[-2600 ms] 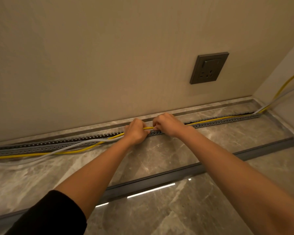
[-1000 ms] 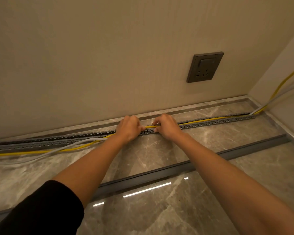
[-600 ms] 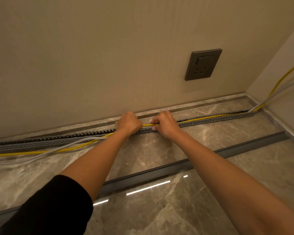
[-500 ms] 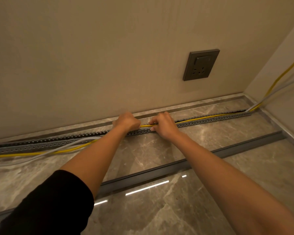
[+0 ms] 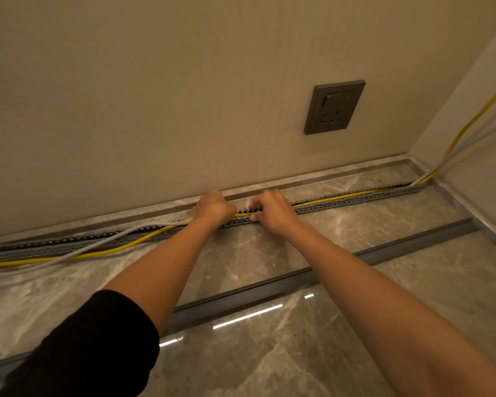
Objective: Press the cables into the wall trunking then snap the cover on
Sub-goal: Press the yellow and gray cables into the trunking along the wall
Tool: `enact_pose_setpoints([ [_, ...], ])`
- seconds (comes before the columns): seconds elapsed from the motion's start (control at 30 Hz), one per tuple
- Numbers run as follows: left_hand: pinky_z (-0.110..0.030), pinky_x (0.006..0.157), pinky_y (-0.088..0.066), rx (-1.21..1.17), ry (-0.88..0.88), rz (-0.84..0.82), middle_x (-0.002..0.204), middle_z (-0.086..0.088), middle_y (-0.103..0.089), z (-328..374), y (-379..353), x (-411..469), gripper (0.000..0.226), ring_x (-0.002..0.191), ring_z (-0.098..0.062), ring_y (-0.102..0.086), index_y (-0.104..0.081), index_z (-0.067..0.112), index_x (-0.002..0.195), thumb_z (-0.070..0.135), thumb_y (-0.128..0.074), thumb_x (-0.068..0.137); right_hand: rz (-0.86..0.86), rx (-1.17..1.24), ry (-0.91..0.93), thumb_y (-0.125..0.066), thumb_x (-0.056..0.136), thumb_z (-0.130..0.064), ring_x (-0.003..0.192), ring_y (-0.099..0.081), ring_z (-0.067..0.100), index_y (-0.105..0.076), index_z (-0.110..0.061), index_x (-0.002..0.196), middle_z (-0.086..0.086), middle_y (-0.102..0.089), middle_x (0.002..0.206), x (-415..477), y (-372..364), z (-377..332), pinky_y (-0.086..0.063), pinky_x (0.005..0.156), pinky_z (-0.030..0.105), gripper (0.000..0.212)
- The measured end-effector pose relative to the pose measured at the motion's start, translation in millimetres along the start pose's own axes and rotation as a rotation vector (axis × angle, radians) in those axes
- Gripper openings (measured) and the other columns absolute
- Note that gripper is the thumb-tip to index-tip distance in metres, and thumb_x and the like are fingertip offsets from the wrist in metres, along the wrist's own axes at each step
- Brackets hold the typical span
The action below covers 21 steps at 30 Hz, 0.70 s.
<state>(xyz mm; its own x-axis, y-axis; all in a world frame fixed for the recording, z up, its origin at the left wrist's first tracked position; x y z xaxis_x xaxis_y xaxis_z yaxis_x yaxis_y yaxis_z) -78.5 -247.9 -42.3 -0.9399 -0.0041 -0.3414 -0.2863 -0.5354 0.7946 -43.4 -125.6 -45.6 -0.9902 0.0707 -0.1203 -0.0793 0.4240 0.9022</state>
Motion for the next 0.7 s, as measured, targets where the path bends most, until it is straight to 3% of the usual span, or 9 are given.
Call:
enact_pose_setpoints([
  [0.1,-0.035,0.088,-0.051,-0.085,-0.031,-0.009,0.106,-0.015,-0.070,-3,2,4,0.013,0.103,-0.028,-0.063,-0.068,0.002,0.093,0.009,-0.063,0.083,0.002,-0.095,0.050,-0.060,0.089,-0.014,0.123,-0.046,0.030,-0.063,-0.011,0.120,0.015,-0.058,0.125,-5,-1,-6,-0.042,0.099,0.039,0.031],
  [0.17,-0.032,0.080,-0.049,-0.163,-0.079,-0.059,0.087,-0.006,-0.067,-10,6,5,0.006,0.092,-0.019,-0.060,-0.066,0.008,0.078,0.009,-0.070,0.082,-0.018,-0.101,0.075,-0.059,0.090,-0.017,0.123,-0.049,0.031,-0.060,-0.013,0.124,0.014,-0.058,0.128,-8,-4,-10,-0.043,0.101,0.040,0.035],
  [0.23,-0.026,0.067,-0.045,-0.243,-0.124,-0.097,0.070,0.000,-0.057,-19,10,5,0.026,0.085,-0.019,-0.055,-0.056,0.016,0.063,0.005,-0.069,0.083,-0.052,-0.112,0.085,-0.061,0.088,-0.026,0.119,-0.053,0.031,-0.061,-0.015,0.123,0.013,-0.061,0.126,-8,-6,-16,-0.045,0.099,0.039,0.037],
  [0.3,-0.026,0.068,-0.044,-0.265,-0.163,-0.095,0.067,0.001,-0.054,-26,16,4,0.033,0.084,-0.020,-0.054,-0.052,0.020,0.060,0.001,-0.067,0.083,-0.064,-0.106,0.096,-0.061,0.088,-0.028,0.118,-0.054,0.031,-0.061,-0.016,0.123,0.014,-0.062,0.125,-6,-8,-27,-0.045,0.097,0.037,0.037],
  [0.43,-0.024,0.056,-0.038,-0.115,-0.192,-0.062,0.070,-0.001,-0.056,-33,26,4,0.032,0.078,-0.018,-0.053,-0.050,0.021,0.060,0.012,-0.069,0.083,-0.061,-0.090,0.101,-0.061,0.089,-0.019,0.110,-0.059,0.033,-0.067,-0.015,0.116,0.016,-0.066,0.116,-4,-9,-44,-0.046,0.088,0.035,0.028],
  [0.6,-0.028,0.065,-0.035,0.107,-0.169,-0.101,0.077,-0.009,-0.057,-38,36,2,0.030,0.077,-0.022,-0.050,-0.054,0.013,0.062,0.026,-0.069,0.084,-0.037,-0.215,0.089,-0.056,0.091,-0.011,0.104,-0.062,0.035,-0.068,-0.008,0.112,0.019,-0.067,0.111,-5,-5,-56,-0.049,0.085,0.037,0.025],
  [0.7,-0.028,0.053,-0.032,0.209,-0.119,-0.108,0.062,-0.006,-0.050,-41,43,2,0.036,0.076,-0.023,-0.048,-0.055,0.007,0.065,0.034,-0.067,0.084,-0.022,-0.277,0.090,-0.052,0.093,-0.009,0.105,-0.062,0.034,-0.065,-0.007,0.115,0.017,-0.066,0.112,-6,-5,-62,-0.049,0.086,0.038,0.026],
])
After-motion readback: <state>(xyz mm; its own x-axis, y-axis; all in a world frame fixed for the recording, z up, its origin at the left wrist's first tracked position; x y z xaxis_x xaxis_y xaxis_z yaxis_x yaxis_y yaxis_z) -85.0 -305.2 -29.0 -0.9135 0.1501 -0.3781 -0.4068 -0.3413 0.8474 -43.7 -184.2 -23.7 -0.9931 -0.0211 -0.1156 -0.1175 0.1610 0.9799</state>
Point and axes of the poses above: each hand's wrist, its own x-axis towards the middle knuckle, its own y-axis out of the back of the hand, z = x × y, the point moved 3 cm from there along x, towards the middle knuckle
